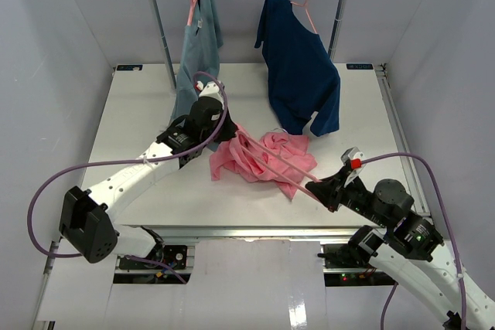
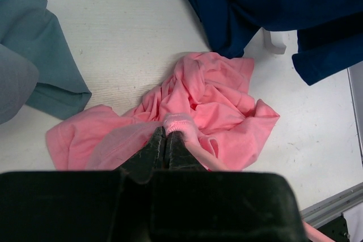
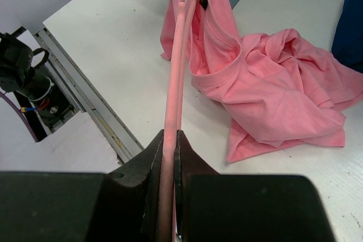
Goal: Place the t-shirt on the hanger
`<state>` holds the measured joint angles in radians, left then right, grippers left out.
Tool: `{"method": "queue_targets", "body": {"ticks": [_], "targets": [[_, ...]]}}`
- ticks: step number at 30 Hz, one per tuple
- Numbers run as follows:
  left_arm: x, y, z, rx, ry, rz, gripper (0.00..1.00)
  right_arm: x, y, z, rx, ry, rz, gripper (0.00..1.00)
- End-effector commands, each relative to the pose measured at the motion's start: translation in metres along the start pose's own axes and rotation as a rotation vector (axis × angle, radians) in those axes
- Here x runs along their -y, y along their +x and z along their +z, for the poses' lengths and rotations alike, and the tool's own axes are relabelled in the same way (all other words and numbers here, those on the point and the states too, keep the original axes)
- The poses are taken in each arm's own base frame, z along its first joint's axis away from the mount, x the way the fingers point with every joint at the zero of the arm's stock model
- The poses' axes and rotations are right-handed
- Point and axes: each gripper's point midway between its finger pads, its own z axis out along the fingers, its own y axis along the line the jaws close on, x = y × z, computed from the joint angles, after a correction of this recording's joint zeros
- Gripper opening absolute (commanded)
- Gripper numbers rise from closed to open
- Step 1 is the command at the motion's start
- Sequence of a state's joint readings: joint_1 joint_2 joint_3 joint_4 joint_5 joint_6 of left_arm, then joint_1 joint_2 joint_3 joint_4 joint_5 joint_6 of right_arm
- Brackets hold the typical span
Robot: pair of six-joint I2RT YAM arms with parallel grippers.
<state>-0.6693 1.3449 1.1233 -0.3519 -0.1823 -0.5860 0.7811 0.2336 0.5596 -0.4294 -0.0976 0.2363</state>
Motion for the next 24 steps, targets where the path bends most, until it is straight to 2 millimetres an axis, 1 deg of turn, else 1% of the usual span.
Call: {"method": "queue_targets", "body": {"ticks": [1,5,11,15,17,19,24], "targets": [[0.019,-0.026,-0.02,0.053,0.08,-0.003,0.0,-0.008,-0.007,0.003,0.025,-0.045,-0.005,0.08],[0.035,-0.034,-0.028,0.067,0.16,0.011,0.0,-0.012,-0.004,0.007,0.01,-0.073,-0.006,0.08],[0.061,-0.038,-0.05,0.06,0.315,0.041,0.0,-0.015,0.001,0.017,-0.006,-0.105,-0.002,0.08],[0.082,-0.037,-0.068,0.04,0.445,0.057,0.0,-0.012,-0.004,0.025,0.031,-0.093,-0.007,0.08],[0.087,-0.036,-0.071,0.032,0.471,0.061,0.0,-0.011,-0.008,0.027,0.048,-0.086,-0.009,0.08],[0.101,-0.035,-0.087,0.006,0.565,0.064,0.0,-0.005,-0.014,0.037,0.078,-0.062,-0.013,0.08],[0.112,-0.044,-0.107,0.02,0.624,0.049,0.0,-0.005,-0.011,0.051,0.054,-0.077,-0.025,0.08]]}}
